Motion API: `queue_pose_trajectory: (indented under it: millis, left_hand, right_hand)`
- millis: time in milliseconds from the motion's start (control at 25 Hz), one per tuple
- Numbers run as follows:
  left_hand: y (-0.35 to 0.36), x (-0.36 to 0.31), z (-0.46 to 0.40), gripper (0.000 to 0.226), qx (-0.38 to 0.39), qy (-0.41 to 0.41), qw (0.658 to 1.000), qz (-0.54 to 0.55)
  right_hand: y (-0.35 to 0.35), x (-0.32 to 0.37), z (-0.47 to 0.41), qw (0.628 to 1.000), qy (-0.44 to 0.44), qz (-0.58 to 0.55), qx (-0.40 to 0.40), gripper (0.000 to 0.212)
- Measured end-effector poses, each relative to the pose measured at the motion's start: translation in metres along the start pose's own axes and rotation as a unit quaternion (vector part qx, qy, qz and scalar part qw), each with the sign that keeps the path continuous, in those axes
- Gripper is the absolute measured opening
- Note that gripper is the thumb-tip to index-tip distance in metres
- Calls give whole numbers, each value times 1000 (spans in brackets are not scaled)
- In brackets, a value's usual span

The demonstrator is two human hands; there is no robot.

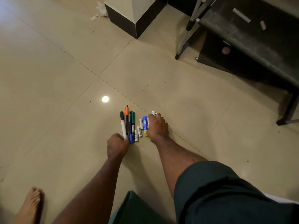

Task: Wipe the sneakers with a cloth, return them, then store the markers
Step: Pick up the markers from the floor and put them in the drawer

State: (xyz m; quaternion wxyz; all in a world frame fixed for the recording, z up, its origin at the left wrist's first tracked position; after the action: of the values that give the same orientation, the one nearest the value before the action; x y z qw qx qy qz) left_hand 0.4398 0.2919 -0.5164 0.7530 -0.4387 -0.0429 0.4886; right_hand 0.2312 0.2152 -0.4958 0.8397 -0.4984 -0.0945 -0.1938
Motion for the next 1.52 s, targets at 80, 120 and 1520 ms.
queue_pose_trajectory:
  millis: [80,120,1520]
  left_hand:
    - [-1,-2,0,25,-9,9,1000,5]
    - [-3,-5,0,26,-18,14,1000,9]
    - [14,5,-9,11,-1,24,998,58]
  right_hand:
    - [1,1,0,1000,-14,26,7,46]
    - [-1,1,-1,999,-19,31,2,45]
    - [29,34,45,997,63,-43,-12,31]
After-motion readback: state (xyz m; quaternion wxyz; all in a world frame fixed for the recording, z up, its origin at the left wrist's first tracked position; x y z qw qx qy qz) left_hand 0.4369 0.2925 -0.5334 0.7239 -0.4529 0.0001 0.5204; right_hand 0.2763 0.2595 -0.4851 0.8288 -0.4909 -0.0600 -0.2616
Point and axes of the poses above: each hand's wrist, its own z-axis away from the middle knuckle, its own y-axis out of the palm, x = y × z, the point moved 9 cm from there along -z, towards the middle knuckle, and after that the axes turned 1 degree about -y, right-handed, at the moved point
